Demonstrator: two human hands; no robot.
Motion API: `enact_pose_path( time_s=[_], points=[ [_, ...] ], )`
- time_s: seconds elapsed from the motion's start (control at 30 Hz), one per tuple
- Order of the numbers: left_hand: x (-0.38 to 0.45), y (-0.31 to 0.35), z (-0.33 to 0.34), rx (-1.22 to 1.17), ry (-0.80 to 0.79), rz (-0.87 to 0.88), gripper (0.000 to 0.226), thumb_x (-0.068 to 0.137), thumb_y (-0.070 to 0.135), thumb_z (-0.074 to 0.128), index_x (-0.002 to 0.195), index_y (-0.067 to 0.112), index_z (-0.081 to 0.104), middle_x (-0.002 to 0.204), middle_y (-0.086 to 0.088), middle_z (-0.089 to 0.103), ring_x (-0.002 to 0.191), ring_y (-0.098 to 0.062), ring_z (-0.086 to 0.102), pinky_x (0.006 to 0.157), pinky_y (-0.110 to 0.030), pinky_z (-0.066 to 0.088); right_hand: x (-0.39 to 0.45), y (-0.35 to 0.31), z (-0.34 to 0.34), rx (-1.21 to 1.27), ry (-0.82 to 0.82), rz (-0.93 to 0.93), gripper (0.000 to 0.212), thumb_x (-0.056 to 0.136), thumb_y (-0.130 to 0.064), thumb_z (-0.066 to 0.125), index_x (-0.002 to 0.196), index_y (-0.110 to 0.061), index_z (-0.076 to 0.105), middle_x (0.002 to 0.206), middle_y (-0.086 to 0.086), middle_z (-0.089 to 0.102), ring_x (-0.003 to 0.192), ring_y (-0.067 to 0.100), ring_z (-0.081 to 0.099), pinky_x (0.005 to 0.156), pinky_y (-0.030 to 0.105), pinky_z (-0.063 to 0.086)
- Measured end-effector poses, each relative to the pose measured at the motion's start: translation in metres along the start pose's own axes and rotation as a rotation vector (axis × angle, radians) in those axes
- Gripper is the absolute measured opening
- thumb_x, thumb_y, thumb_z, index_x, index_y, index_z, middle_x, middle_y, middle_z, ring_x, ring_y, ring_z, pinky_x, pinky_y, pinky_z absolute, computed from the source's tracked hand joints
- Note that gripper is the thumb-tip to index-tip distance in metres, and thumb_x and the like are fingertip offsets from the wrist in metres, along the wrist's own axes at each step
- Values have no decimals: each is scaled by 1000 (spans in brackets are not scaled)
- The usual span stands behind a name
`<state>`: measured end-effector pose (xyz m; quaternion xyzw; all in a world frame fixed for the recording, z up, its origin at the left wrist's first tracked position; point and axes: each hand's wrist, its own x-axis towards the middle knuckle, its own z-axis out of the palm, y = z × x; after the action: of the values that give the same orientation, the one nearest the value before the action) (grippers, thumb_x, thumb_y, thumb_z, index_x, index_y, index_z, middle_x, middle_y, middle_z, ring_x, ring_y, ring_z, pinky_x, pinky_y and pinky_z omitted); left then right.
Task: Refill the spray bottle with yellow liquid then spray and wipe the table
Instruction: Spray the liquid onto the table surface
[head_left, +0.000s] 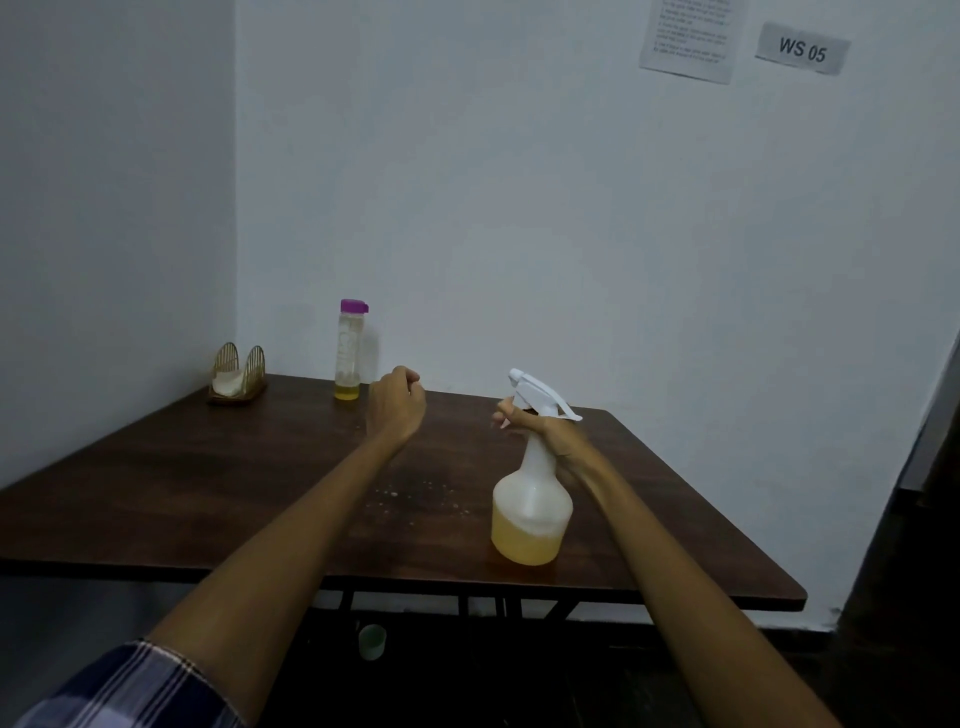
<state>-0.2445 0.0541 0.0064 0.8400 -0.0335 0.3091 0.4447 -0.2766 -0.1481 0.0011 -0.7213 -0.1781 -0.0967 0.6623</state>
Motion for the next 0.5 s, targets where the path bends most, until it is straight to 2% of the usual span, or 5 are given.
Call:
enact_pose_path(
  time_s=[0.13, 0.2, 0.3, 0.43, 0.5],
  points=[
    [1, -2, -1, 2, 6, -1, 26, 96, 10, 44, 116, -1, 58, 115, -16, 64, 104, -26, 60, 78, -27, 46, 0, 3, 8, 1, 175, -17, 19, 80, -31, 73, 79, -13, 65, 55, 2, 58, 51, 14, 55, 60, 31, 49],
    [2, -1, -1, 4, 11, 2, 26, 96, 10, 43, 116, -1, 58, 115, -16, 64, 104, -26, 60, 78, -27, 46, 0, 2, 7, -6, 126, -5, 20, 76, -33, 75, 76, -15, 66, 59, 2, 59, 56, 15, 57, 63, 31, 51],
    [5, -1, -2, 6, 17, 13, 26, 96, 10, 43, 114, -1, 59, 113, -16, 64, 103, -26, 60, 76, -27, 45, 0, 0, 4, 15, -13, 3, 16, 74, -33, 76, 74, -18, 70, 70, 4, 67, 72, 19, 66, 78, 35, 57],
    [7, 1, -1, 0, 14, 18, 26, 96, 10, 43, 114, -1, 59, 114, -17, 64, 104, -27, 59, 81, -32, 49, 0, 1, 11, 36, 153, 34, 29, 70, -39, 75, 80, -14, 64, 54, -1, 57, 54, 15, 54, 58, 29, 51],
    [6, 2, -1, -2, 8, 24, 26, 96, 11, 43, 114, 0, 59, 114, -16, 64, 105, -27, 59, 84, -35, 51, 1, 0, 13, 12, 135, 44, 24, 76, -34, 75, 81, -13, 63, 53, -3, 55, 53, 13, 52, 61, 32, 53]
  ],
)
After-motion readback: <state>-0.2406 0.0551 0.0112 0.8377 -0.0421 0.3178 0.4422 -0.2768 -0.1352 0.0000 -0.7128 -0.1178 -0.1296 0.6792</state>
